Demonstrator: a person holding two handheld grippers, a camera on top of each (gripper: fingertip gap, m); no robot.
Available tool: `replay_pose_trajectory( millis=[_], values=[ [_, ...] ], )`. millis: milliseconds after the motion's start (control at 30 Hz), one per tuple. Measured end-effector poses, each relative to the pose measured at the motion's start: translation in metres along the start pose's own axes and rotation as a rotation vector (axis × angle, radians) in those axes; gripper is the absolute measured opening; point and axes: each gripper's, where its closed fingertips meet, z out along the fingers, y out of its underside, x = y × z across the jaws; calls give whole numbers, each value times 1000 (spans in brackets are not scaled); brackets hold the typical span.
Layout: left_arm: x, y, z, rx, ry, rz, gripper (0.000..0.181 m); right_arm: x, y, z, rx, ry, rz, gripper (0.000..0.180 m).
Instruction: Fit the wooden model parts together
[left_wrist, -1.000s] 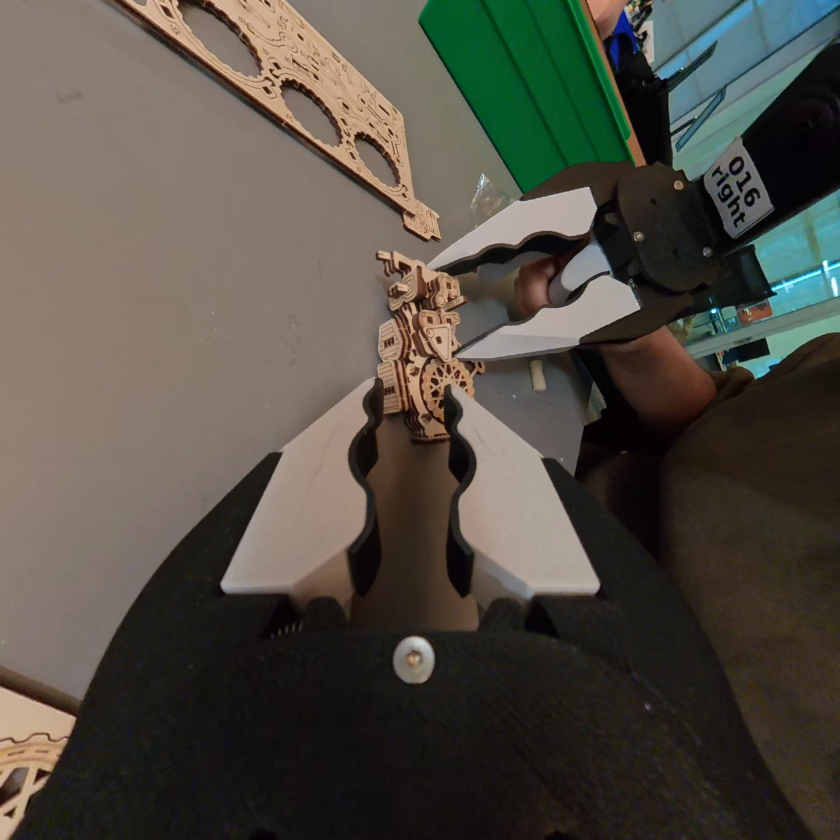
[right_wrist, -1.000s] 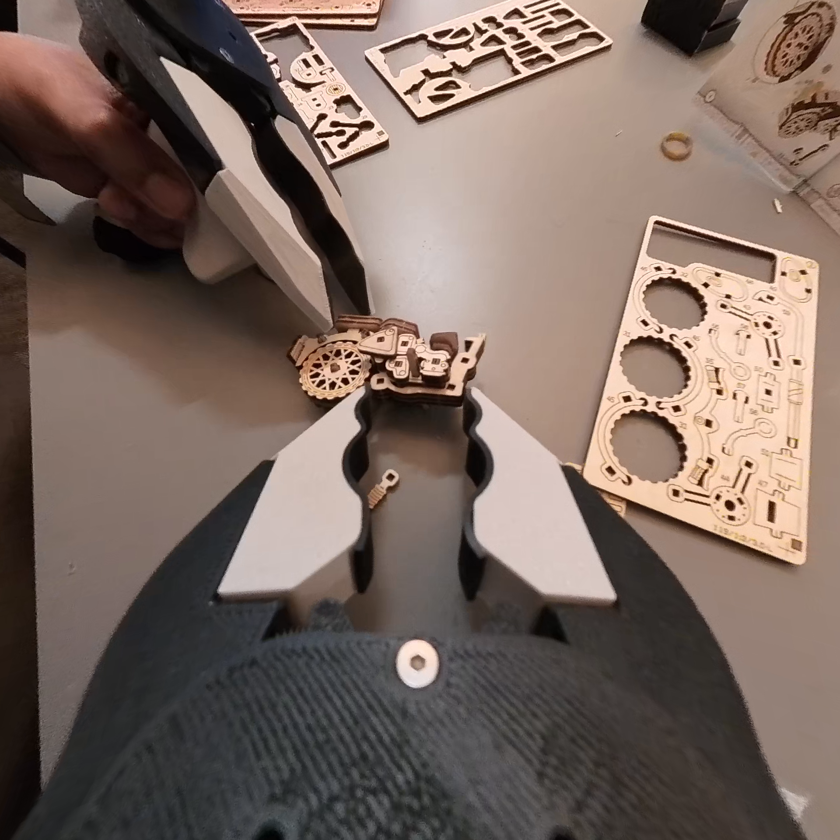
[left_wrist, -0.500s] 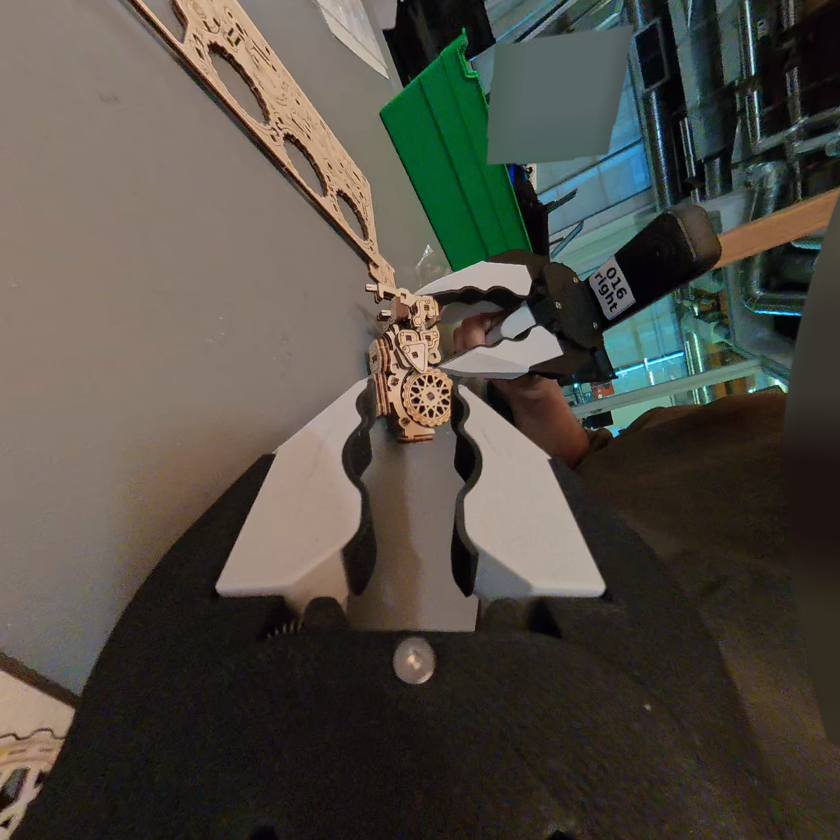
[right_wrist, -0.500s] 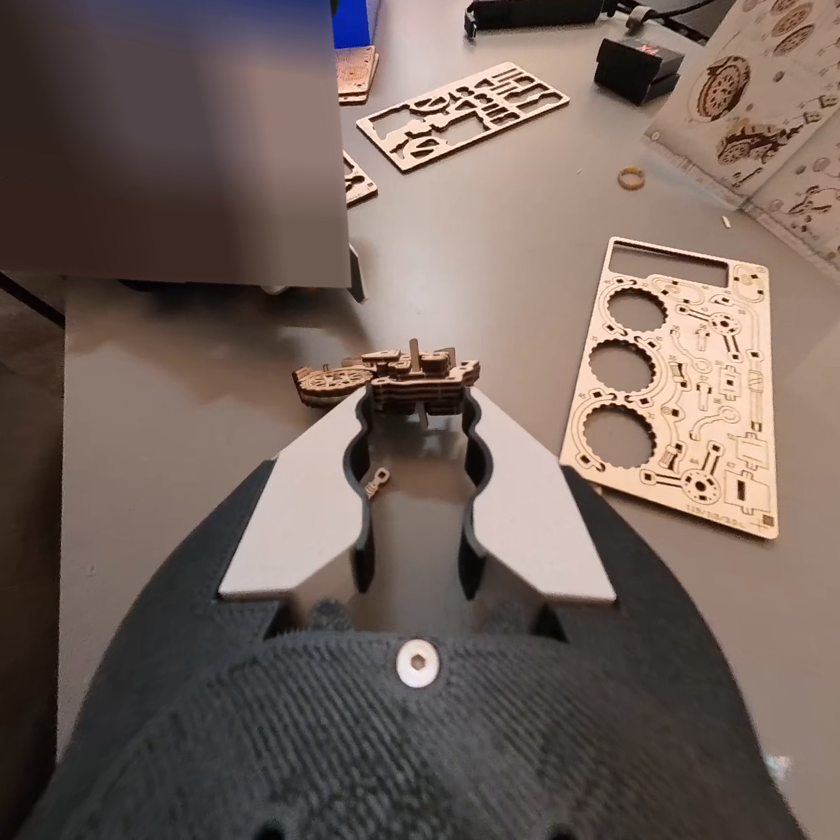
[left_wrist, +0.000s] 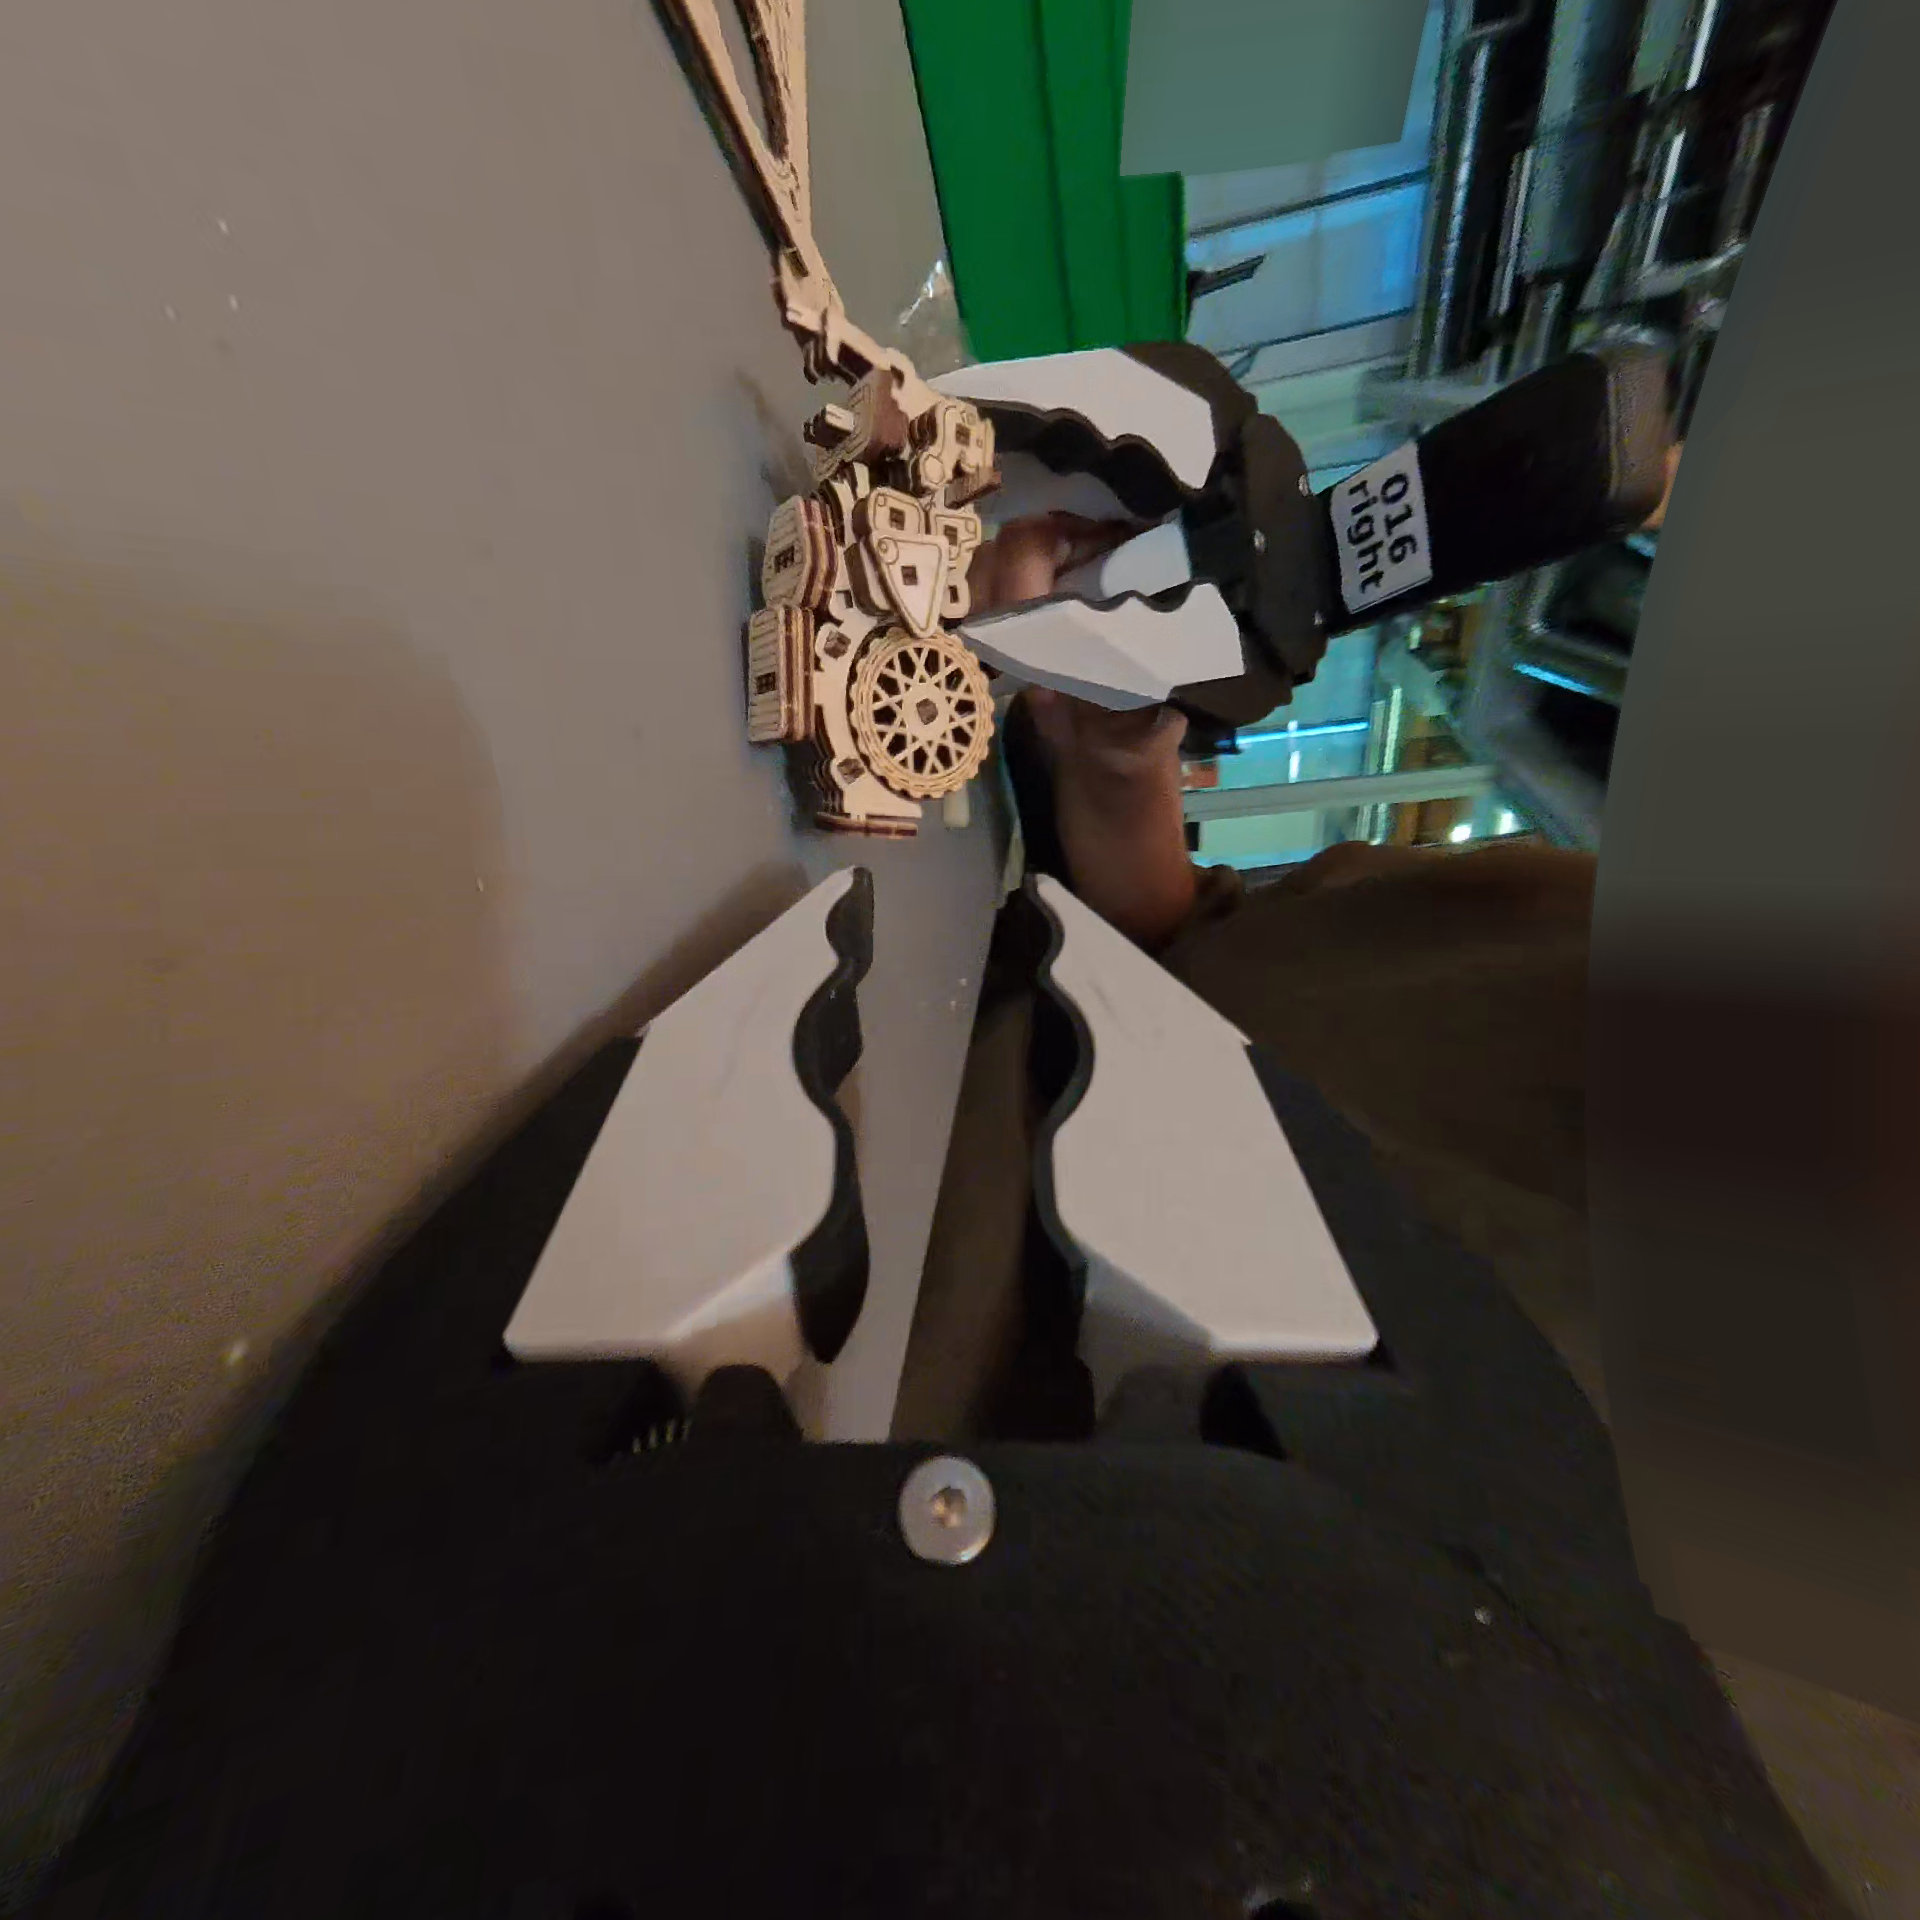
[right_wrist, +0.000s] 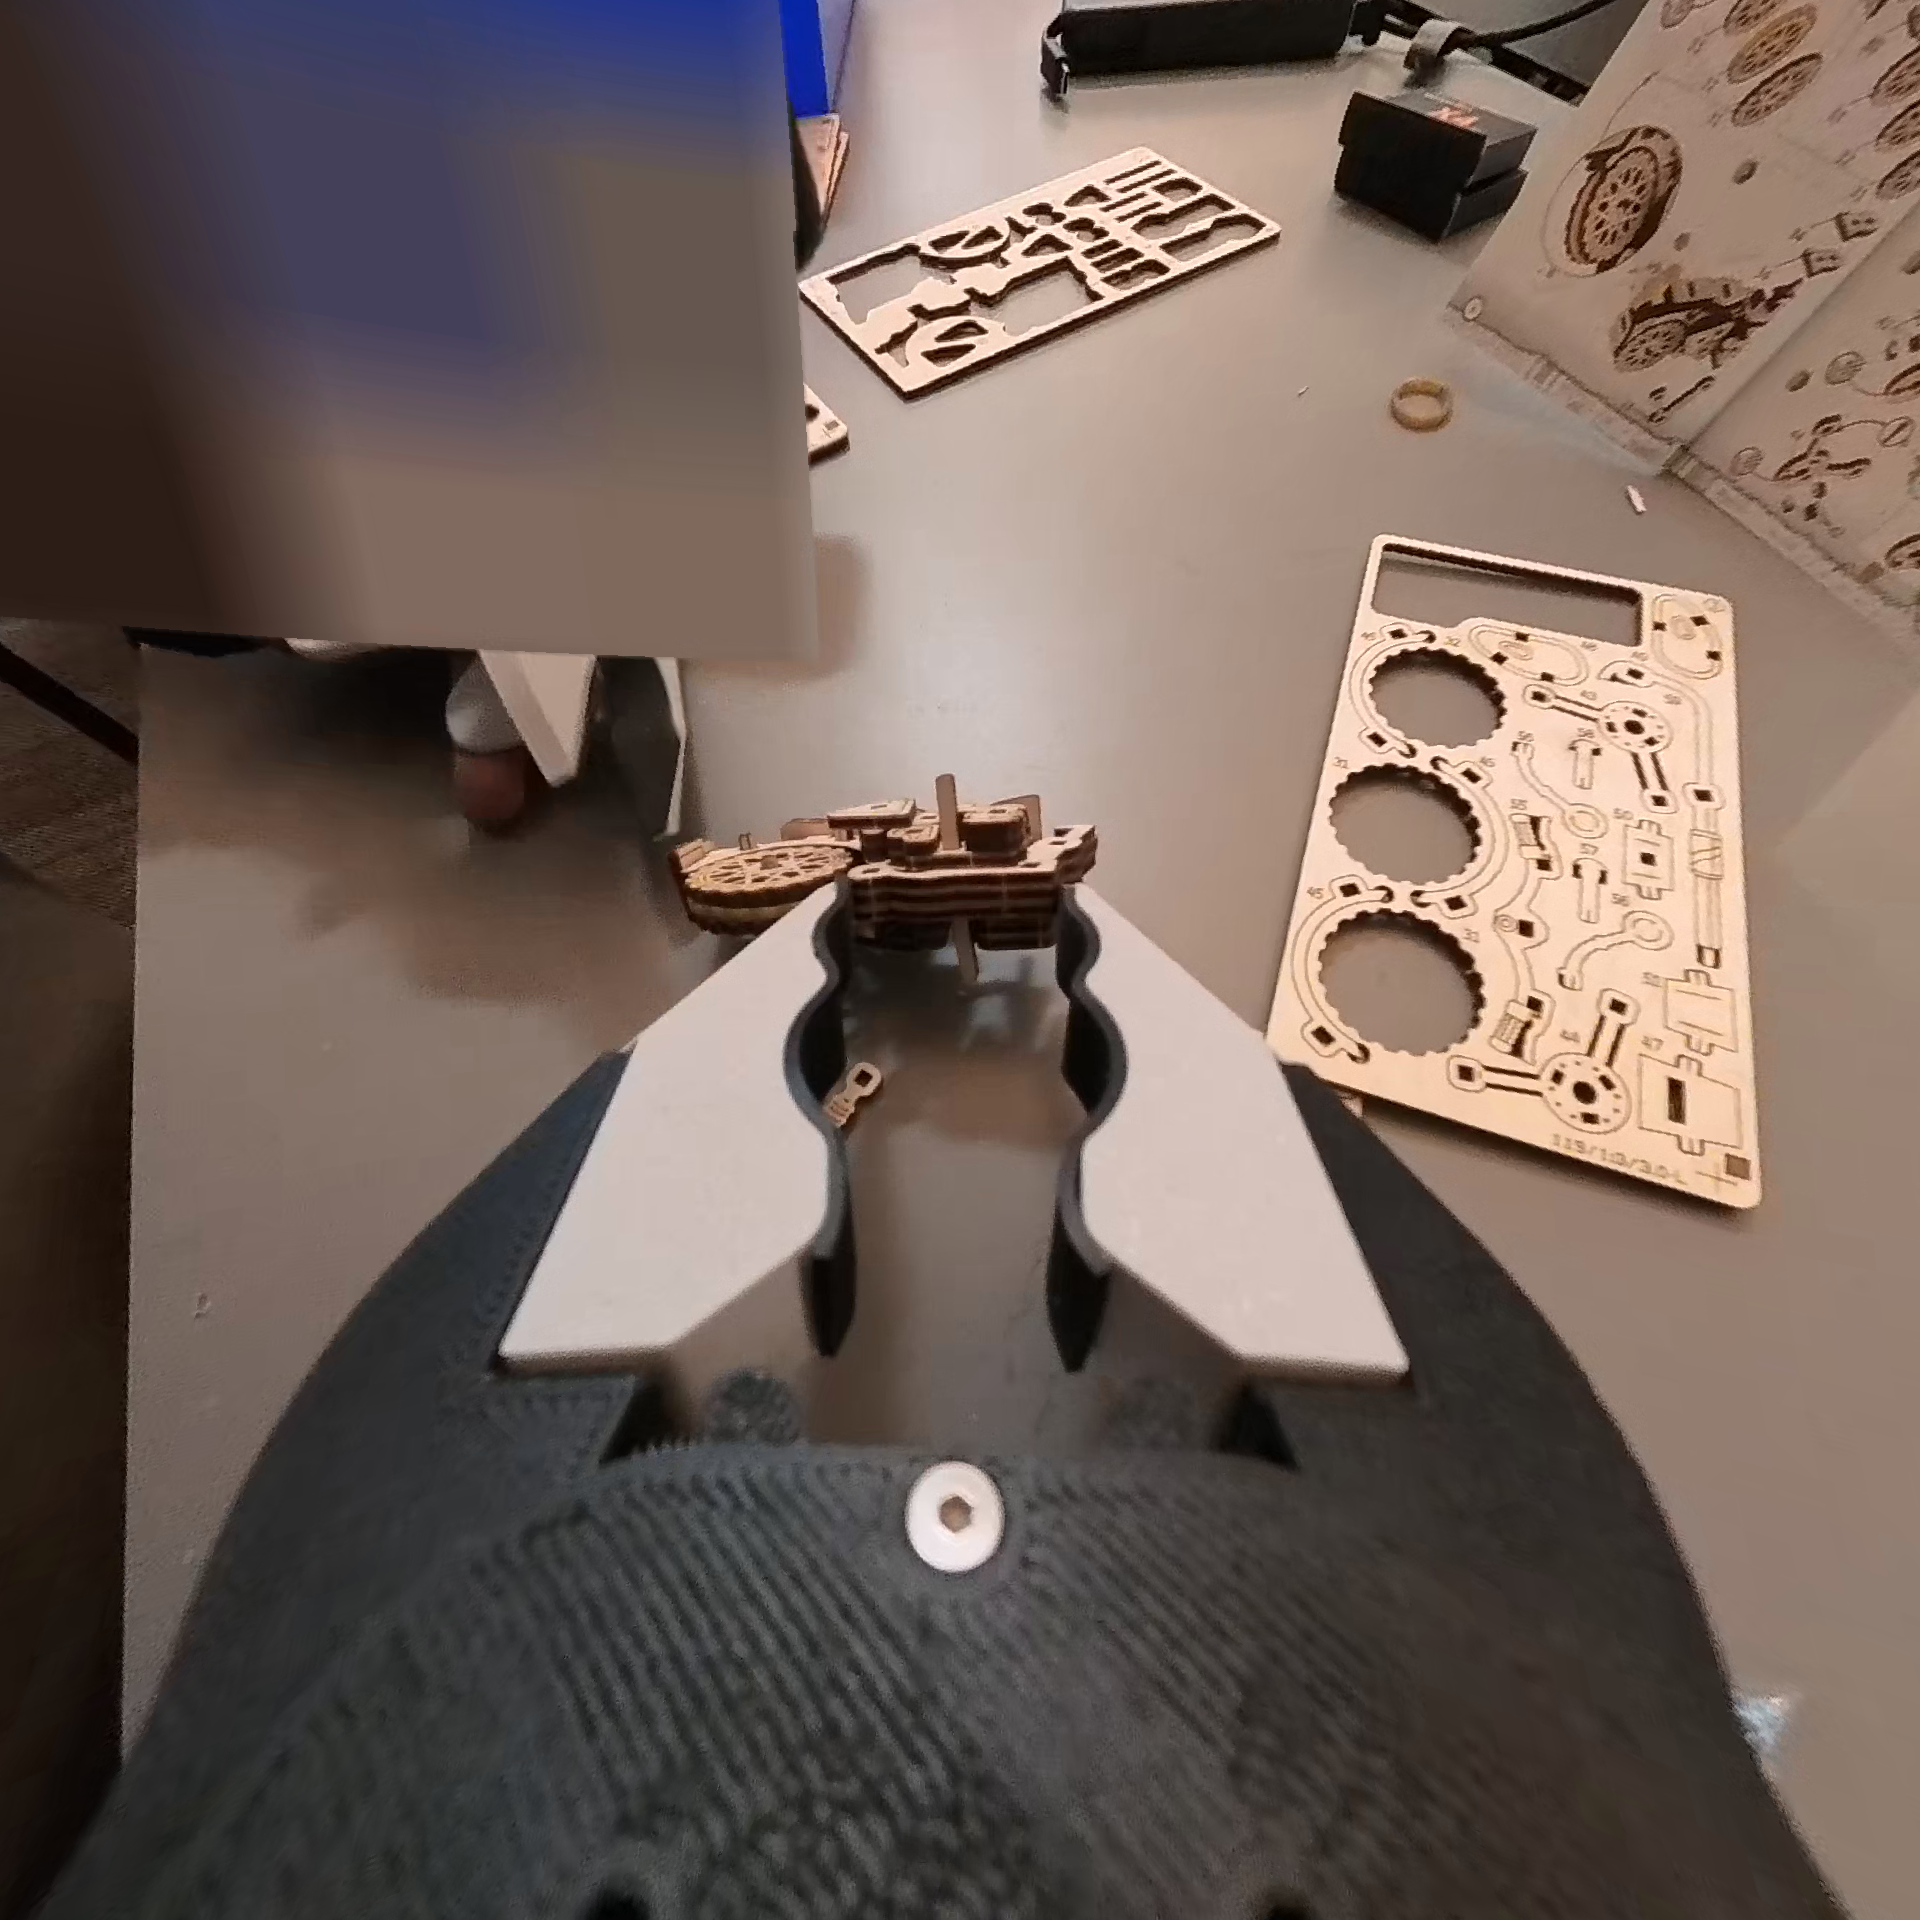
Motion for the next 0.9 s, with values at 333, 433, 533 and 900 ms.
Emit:
replay_pose_trajectory(
  millis=[333, 433, 533, 900],
  values=[
    [4, 3, 11, 3, 1, 15, 29, -1, 0, -1, 11, -13, 22, 37],
    [3, 2, 11, 5, -5, 23, 29, -2, 0, -1, 8, -16, 17, 37],
    [2, 2, 10, 6, -18, 38, 28, -2, 1, -2, 7, -14, 9, 36],
    [0, 3, 10, -4, -37, 58, 27, -5, 0, -3, 8, -9, -54, 36]
  ],
)
